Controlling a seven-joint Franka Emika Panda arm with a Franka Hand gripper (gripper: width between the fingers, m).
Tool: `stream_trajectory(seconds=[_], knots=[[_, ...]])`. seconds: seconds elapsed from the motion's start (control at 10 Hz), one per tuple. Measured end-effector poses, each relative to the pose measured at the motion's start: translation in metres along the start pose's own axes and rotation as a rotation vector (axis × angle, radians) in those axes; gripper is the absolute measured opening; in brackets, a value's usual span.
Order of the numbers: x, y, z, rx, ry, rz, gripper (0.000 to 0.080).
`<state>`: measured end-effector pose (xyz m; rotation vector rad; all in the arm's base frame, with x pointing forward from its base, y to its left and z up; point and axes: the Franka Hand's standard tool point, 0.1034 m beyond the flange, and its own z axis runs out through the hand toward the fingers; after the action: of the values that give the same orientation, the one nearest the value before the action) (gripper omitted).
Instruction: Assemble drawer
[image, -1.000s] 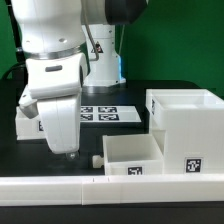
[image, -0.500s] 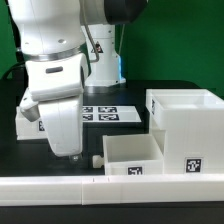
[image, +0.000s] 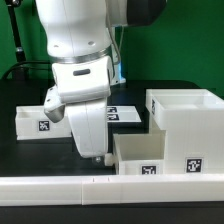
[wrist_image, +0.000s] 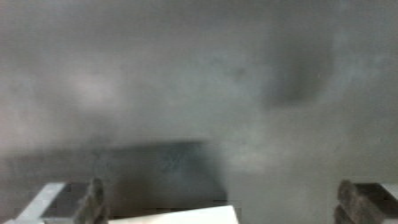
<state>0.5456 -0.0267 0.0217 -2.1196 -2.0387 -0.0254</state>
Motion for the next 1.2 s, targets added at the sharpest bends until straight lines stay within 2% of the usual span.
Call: stream_trajectory(seconds=[0.4,0.7,1.0,1.2], knots=[[0.032,0.007,-0.003,-0.006,0.009,0.057,0.0648],[0.049,0.008,-0.001,-0.005,0.01,0.075,0.0648],[0.052,0.008,-0.002,-0.005,0.011,0.088,0.0648],[0.044,0.006,-0.002,-0.004,0.01,0.086,0.0648]])
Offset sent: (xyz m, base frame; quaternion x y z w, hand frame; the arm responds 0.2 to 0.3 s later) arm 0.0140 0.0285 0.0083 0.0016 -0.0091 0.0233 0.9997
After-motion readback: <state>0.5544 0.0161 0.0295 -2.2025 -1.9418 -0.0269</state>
